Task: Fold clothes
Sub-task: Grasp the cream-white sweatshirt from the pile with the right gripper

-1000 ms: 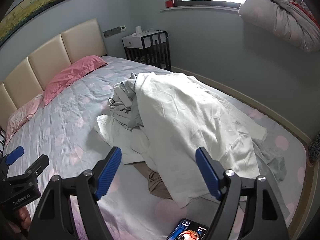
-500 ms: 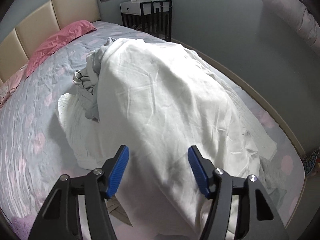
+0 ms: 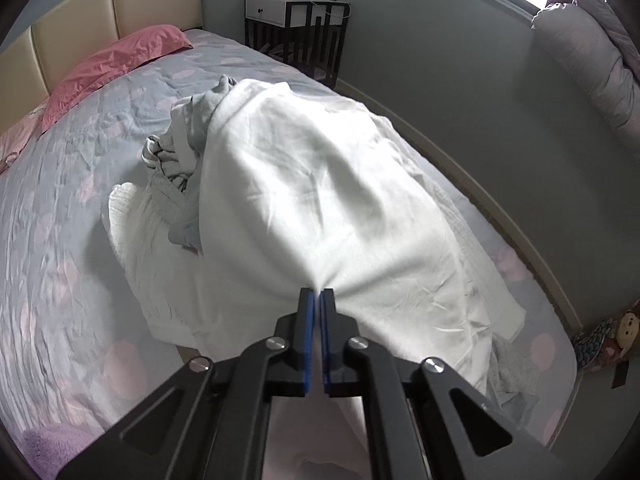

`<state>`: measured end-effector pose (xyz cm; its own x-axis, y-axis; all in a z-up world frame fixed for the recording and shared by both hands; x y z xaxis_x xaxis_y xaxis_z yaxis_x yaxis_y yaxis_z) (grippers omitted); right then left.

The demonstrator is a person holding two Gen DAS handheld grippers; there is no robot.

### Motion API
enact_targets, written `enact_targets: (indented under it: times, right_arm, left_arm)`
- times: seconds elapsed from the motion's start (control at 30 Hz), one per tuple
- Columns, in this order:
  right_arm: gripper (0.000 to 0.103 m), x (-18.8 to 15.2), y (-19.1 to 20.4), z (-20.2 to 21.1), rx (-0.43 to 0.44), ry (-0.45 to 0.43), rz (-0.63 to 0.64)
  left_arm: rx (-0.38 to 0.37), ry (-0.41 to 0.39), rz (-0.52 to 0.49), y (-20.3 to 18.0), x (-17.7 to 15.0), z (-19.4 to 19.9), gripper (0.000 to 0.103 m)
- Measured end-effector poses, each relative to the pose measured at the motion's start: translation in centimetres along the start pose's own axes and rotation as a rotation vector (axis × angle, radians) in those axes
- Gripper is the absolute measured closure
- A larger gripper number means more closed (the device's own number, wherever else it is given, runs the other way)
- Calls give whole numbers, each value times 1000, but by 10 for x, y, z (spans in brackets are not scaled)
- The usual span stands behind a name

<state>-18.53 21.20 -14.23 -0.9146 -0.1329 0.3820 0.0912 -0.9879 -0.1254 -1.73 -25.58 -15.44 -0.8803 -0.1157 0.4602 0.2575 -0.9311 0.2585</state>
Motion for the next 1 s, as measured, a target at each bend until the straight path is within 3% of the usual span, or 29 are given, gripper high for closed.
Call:
enact_targets:
  times: [0.2, 0.3, 0.4, 0.63, 0.73, 0.8, 0.93, 1.0]
  right_arm:
    - [102, 23, 2, 43, -74, -76, 1]
    - [102, 35, 19, 73, -93, -124, 33]
    - [102, 39, 60, 101, -73, -153, 81]
    - [102, 48, 158, 168, -26, -220, 195]
    - [102, 47, 219, 195, 14, -257, 268]
    - [103, 42, 277, 228, 85, -314, 347]
    - [103, 23, 396, 292, 240, -373, 483]
    - [103, 15, 438, 307, 263, -373, 520]
  left_arm:
    - [22, -41, -84, 43, -10, 14, 0]
    - [49, -79, -79, 75, -14, 16, 0]
    - [84, -108, -15, 108, -23, 13, 0]
    - [113, -74, 98, 163, -49, -5, 0]
    - [62, -90, 180, 184, -56, 3, 0]
    - [14, -99, 229, 194, -60, 8, 0]
    - [4, -119, 289, 216, -73, 14, 0]
    - [-3, -110, 313, 225, -80, 11, 0]
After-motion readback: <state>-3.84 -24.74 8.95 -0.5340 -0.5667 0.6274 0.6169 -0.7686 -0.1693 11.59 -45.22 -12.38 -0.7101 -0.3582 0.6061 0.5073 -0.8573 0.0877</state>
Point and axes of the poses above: each gripper's, at about its wrist camera, not at the fingertips, and z roughly against the way its jaws point, y to its left, x to its top, the point moved 9 cm from there along -z, roughly the way its jaws point, and after that the axes turned 8 degrees about y, right-handed, at the moved point
